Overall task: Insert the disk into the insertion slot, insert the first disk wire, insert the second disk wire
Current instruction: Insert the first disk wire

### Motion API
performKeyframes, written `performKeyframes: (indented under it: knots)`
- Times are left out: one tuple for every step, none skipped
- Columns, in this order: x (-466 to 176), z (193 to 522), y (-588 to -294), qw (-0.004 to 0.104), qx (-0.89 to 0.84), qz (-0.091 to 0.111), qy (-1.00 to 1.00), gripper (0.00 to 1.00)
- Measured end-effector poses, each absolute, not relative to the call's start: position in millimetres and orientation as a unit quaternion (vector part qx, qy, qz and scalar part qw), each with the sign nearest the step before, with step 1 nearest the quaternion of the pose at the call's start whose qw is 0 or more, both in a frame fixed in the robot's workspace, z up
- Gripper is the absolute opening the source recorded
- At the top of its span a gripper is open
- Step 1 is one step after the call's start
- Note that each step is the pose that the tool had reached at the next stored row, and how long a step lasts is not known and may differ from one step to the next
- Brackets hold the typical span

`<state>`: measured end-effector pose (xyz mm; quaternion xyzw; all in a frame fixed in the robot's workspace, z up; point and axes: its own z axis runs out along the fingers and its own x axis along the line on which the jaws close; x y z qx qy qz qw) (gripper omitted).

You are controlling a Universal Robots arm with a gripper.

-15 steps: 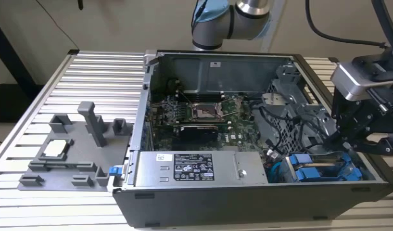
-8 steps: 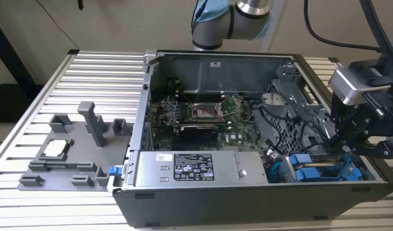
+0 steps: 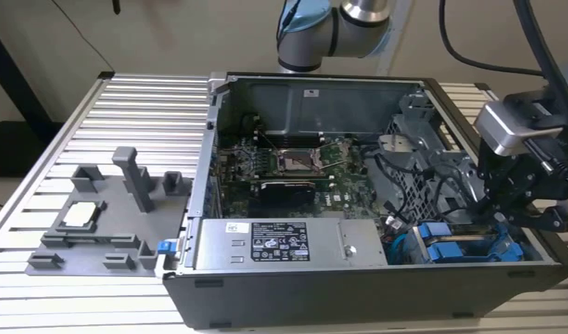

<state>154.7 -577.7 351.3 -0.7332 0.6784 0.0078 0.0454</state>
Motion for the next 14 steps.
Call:
performKeyframes:
  knots:
    - [155.1,350.8,-577.7,0.045,-0.733,0.008,0.678,0.19]
    - [155.4,350.2,-577.7,0.045,-0.733,0.008,0.678,0.19]
    - [155.8,349.7,-577.7,0.045,-0.733,0.008,0.678,0.19]
    - [156.1,349.1,-577.7,0.045,-0.733,0.008,0.678,0.19]
    - [156.3,348.5,-577.7,0.045,-0.733,0.008,0.679,0.19]
    - [156.5,347.8,-577.7,0.045,-0.733,0.008,0.679,0.19]
    - [156.7,347.1,-577.7,0.045,-0.733,0.008,0.679,0.19]
    - [156.9,346.4,-577.7,0.045,-0.733,0.008,0.679,0.19]
    - [157.1,345.8,-577.7,0.045,-0.732,0.008,0.679,0.19]
    - [157.3,345.0,-577.7,0.045,-0.731,0.008,0.680,0.19]
    - [157.5,344.5,-577.7,0.045,-0.730,0.008,0.682,0.19]
    - [157.5,344.1,-577.7,0.045,-0.729,0.007,0.683,0.19]
    - [157.6,343.9,-577.7,0.045,-0.729,0.007,0.683,0.19]
    - [157.6,343.6,-577.7,0.045,-0.728,0.007,0.684,0.19]
